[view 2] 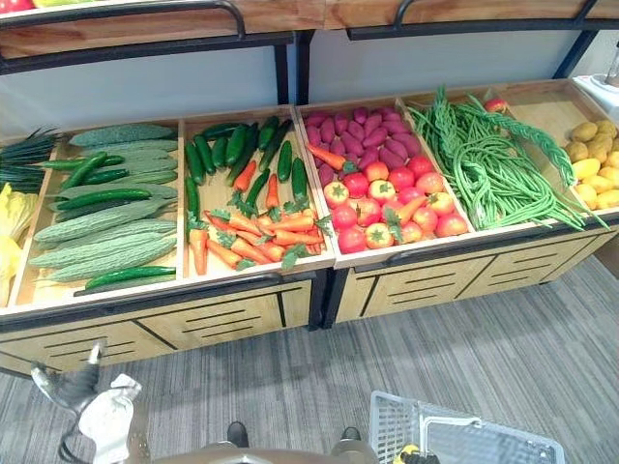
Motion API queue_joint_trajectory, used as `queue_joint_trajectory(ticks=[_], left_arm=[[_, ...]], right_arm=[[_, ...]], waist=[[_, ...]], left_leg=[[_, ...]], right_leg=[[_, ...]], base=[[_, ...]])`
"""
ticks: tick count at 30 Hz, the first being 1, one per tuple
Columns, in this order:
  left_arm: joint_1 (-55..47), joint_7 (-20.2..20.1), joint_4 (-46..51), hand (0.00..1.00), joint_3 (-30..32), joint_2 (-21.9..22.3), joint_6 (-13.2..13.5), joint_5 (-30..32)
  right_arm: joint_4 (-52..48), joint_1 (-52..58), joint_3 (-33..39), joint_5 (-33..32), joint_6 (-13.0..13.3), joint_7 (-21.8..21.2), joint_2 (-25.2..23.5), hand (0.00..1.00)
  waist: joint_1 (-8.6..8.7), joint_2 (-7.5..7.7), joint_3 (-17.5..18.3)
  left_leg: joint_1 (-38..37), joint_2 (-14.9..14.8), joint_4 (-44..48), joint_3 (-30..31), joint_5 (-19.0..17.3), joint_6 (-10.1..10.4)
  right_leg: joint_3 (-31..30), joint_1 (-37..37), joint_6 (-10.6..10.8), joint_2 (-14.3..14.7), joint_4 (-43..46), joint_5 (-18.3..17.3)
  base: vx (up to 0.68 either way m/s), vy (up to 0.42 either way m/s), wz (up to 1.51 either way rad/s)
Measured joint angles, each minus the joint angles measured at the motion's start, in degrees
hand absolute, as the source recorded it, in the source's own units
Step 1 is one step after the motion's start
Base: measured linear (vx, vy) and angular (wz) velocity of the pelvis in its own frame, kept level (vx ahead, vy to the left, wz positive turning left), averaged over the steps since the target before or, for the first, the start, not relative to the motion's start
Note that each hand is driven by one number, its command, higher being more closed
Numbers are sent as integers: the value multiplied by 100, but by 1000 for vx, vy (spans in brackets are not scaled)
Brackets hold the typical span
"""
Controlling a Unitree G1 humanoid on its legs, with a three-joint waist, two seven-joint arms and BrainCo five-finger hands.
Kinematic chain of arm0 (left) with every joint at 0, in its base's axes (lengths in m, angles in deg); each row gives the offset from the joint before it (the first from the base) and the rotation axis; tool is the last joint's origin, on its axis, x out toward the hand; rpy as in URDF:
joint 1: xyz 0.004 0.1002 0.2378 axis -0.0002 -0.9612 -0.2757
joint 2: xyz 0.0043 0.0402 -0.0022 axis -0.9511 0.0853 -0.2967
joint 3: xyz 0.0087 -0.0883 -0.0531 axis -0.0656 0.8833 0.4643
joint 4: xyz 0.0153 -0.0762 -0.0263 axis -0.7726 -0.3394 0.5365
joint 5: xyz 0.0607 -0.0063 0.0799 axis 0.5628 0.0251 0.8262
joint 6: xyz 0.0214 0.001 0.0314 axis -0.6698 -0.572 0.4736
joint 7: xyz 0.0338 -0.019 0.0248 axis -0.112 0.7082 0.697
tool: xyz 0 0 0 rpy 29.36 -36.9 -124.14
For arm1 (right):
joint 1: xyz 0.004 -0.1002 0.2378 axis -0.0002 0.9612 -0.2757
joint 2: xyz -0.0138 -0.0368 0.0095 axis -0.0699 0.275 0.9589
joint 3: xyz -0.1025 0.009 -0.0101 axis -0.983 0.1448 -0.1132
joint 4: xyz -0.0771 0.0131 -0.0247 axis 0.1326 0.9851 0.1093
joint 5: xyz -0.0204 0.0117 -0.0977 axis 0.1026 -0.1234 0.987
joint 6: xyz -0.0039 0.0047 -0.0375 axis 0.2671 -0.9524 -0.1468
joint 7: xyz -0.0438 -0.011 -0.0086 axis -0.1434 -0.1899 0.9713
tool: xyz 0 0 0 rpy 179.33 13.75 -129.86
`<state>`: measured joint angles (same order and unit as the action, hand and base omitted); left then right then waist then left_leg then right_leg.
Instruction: Pick vegetable in the basket
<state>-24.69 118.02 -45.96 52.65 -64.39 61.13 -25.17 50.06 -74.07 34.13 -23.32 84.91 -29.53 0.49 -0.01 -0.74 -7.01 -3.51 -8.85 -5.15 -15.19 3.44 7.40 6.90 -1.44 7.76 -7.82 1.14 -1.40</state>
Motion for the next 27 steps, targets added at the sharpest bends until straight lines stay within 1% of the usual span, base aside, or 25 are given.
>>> queue_joint_trajectory(ticks=[2, 4, 6, 8, 9, 10, 11, 12, 13, 14, 16, 17, 18, 19, 20, 22, 23, 25, 27], left_arm=[[121, -75, 422, 0, -20, -179, 2, 123], [220, -149, 511, 0, -79, -324, -4, 226], [437, -366, 612, 0, -249, -562, -49, 248], [547, -466, 613, 0, -377, -700, -102, 254], [642, -607, 613, 0, -519, -826, -176, 458], [677, -646, 613, 0, -633, -892, -200, 561], [741, -737, 615, 0, -856, -1037, -238, 869], [779, -835, 617, 0, -1035, -1184, -299, 1127], [842, -997, 615, 0, -1274, -1404, -427, 1411], [893, -1089, 612, 0, -1374, -1512, -492, 1535], [1027, -1455, 571, 0, -1638, -1917, -732, 1804], [1072, -1516, 528, 0, -1708, -2027, -785, 1853], [1133, -1661, 448, 0, -1751, -2196, -909, 2021], [1180, -1744, 363, 0, -1781, -2289, -955, 2065], [1327, -1836, 164, 0, -1896, -2477, -1053, 2224], [1569, -2071, -171, 0, -1980, -2836, -1120, 2486], [1784, -2421, -373, 0, -2043, -3174, -1317, 2884], [1821, -2764, -388, 0, -2176, -3352, -1470, 3229], [1884, -3008, -498, 0, -2247, -3377, -1559, 3399]], right_arm=[[-11, 28, -146, 1, 78, 5, 23, 100], [-37, 39, -195, 2, 92, 4, 25, 100], [-101, 26, -197, 5, 110, 4, 33, 100], [-169, 28, -198, 5, 117, 4, 38, 100], [-184, 32, -228, 8, 161, 3, 50, 100], [-183, 41, -228, 8, 176, 3, 73, 100], [-181, 52, -230, 6, 201, 1, 73, 100], [-181, 51, -229, 7, 207, -1, 75, 100], [-181, 51, -242, 8, 248, -3, 98, 100], [-182, 50, -258, 10, 268, -10, 118, 100], [-210, 33, -372, 10, 331, -49, 212, 100], [-224, 31, -405, 11, 338, -79, 242, 100], [-231, 0, -413, 14, 353, -138, 281, 100], [-239, -16, -416, 15, 354, -144, 298, 100], [-247, -25, -415, 12, 354, -149, 330, 100], [-276, -57, -419, 11, 353, -214, 387, 100], [-402, -37, -475, 11, 328, -270, 418, 100], [-441, -46, -649, 12, 321, -282, 469, 100], [-493, -48, -707, 13, 322, -313, 503, 100]], waist=[[15, -15, 6], [24, -22, 12], [112, -25, 12], [139, -19, 14], [148, -9, 9], [153, -5, 7], [165, 2, 8], [168, 10, 8], [177, 10, 8], [180, 10, 7], [204, 12, 5], [250, 10, 3], [295, 8, -1], [315, -1, -7], [327, -12, -13], [326, -41, -34], [415, -69, -51], [444, -94, -63], [444, -119, -77]], left_leg=[[-71, -37, 7, -127, -23, -12], [-72, -44, 16, -157, -48, -20], [-70, -39, 17, -194, -87, -13], [-73, -34, 22, -261, -118, -10], [-79, -22, 31, -338, -139, -25], [-87, -19, 32, -346, -146, -27], [-115, -17, 34, -383, -163, -33], [-155, -17, 35, -449, -178, -37], [-179, -16, 61, -502, -207, -38], [-172, -16, 88, -532, -222, -37], [-169, -18, 143, -681, -260, -28], [-169, -18, 142, -715, -260, -27], [-169, -19, 143, -767, -260, -27], [-169, -19, 144, -779, -260, -27], [-169, -20, 148, -820, -260, -26], [-168, -30, 147, -946, -260, -25], [-167, -52, 145, -970, -263, -19], [-168, -71, 144, -1009, -277, 2], [-171, -89, 144, -1067, -283, 11]], right_leg=[[-123, 7, -22, 51, -5, 23], [-148, 24, -23, 64, -13, 23], [-214, 61, -23, 67, -21, 23], [-291, 112, -24, 68, -15, 24], [-384, 140, -26, 64, -7, 26], [-399, 141, -26, 62, -5, 26], [-428, 141, -26, 60, 6, 27], [-467, 146, -26, 61, 10, 27], [-539, 172, -27, 61, 23, 27], [-574, 204, -27, 59, 50, 27], [-712, 306, -20, 59, 99, 39], [-730, 325, -22, 59, 96, 54], [-766, 352, -25, 63, 75, 83], [-778, 356, -28, 63, 66, 94], [-825, 385, -20, 69, 55, 103], [-933, 430, -8, 90, -19, 170], [-941, 429, -1, 107, -54, 188], [-956, 425, -9, 127, -100, 232], [-989, 428, -12, 147, -103, 238]], base=[[178, -22, -36], [92, -8, -15], [91, 3, -14], [66, 21, -25], [56, 23, -27], [41, 23, -23], [17, 17, -16], [-7, 21, -25], [-25, 15, -26], [-41, 20, -32], [-48, 16, -32], [-54, 7, -26], [-44, 1, -17], [-61, -1, -19], [-50, -4, -19], [-37, -13, -28], [1, -24, -19], [29, -17, -9], [48, -10, -11]])
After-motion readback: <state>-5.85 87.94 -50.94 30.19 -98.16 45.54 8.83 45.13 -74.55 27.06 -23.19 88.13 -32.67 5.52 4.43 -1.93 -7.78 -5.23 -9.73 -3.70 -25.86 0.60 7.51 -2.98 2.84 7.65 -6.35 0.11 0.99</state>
